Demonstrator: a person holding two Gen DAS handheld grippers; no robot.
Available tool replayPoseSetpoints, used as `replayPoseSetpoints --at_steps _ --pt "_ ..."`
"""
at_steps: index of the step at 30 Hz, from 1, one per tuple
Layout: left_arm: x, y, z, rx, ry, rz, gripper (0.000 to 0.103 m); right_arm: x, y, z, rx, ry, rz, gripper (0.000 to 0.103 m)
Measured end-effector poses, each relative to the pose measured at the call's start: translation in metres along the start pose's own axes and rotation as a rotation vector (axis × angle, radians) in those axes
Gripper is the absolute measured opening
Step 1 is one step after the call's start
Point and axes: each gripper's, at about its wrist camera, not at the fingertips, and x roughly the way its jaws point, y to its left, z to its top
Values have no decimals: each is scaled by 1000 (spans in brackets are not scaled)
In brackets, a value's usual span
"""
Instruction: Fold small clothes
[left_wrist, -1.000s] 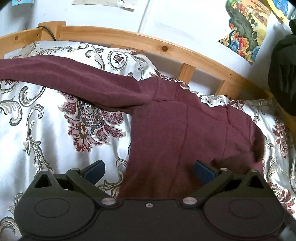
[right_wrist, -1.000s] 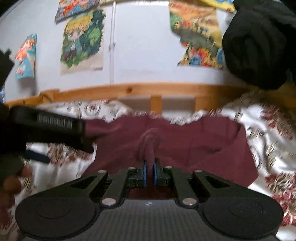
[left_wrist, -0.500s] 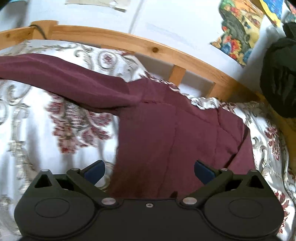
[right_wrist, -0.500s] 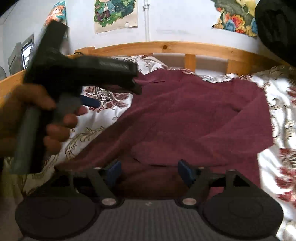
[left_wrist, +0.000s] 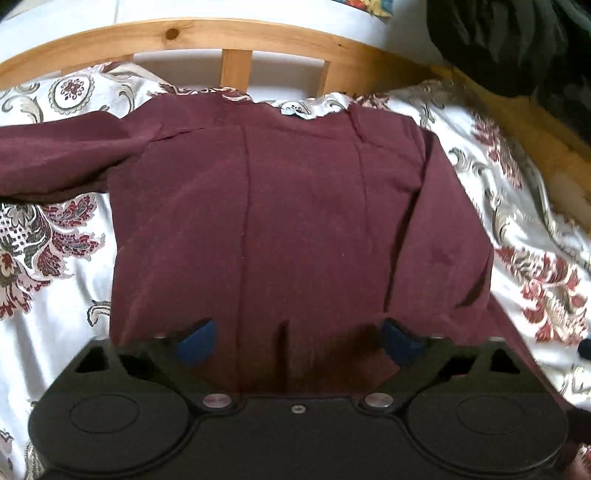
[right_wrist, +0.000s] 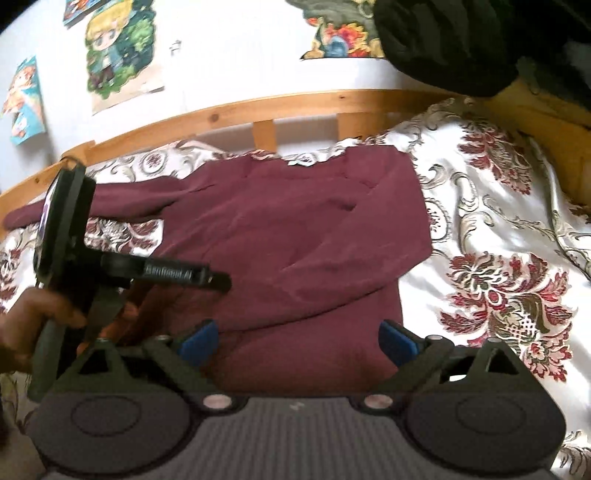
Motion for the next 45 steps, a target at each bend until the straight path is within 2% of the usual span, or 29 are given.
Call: replayPoseSetpoints --at_steps 6,8,10,12,13,17,21,25,32,36,38,41,42,44,45 --pt "-1 0 -3 -22 3 -33 66 -2 -10 5 39 -30 -31 99" --pt "0 1 -5 -25 18 -63 46 -3 -12 6 45 -33 -41 99" --pt "0 -1 -6 -10 25 -85 36 -5 -15 7 51 -33 -50 99" --pt "-2 -6 -8 26 11 -77 20 -9 -20 7 62 -35 -64 99" --pt "-4 -8 -8 37 4 -85 4 -11 -23 7 69 -36 -71 99" --pt "-20 -12 -6 45 -67 -112 2 -18 -36 8 100 -40 -103 99" --pt "-53 -19 -8 51 -160 -129 2 -18 -49 8 138 -40 -130 100" --pt "-81 -36 -14 161 -206 -173 2 -14 -54 8 160 -36 -137 100" --pt "-101 -71 -34 348 -106 -381 3 -15 -73 10 199 -33 -168 100" --pt "-102 -83 -51 404 -14 -475 7 -18 -94 13 257 -46 -207 100" --pt "-99 -86 -57 420 32 -484 21 -18 -104 14 284 -48 -217 101" --pt "-93 -85 -61 411 64 -481 35 -15 -111 13 307 -43 -219 101" --pt "-92 -83 -60 396 63 -482 38 -14 -112 13 308 -40 -216 101" --pt "-93 -80 -56 350 38 -478 56 -9 -111 12 299 -35 -211 101" --pt "-95 -78 -55 326 19 -478 61 -7 -110 12 292 -31 -208 101"
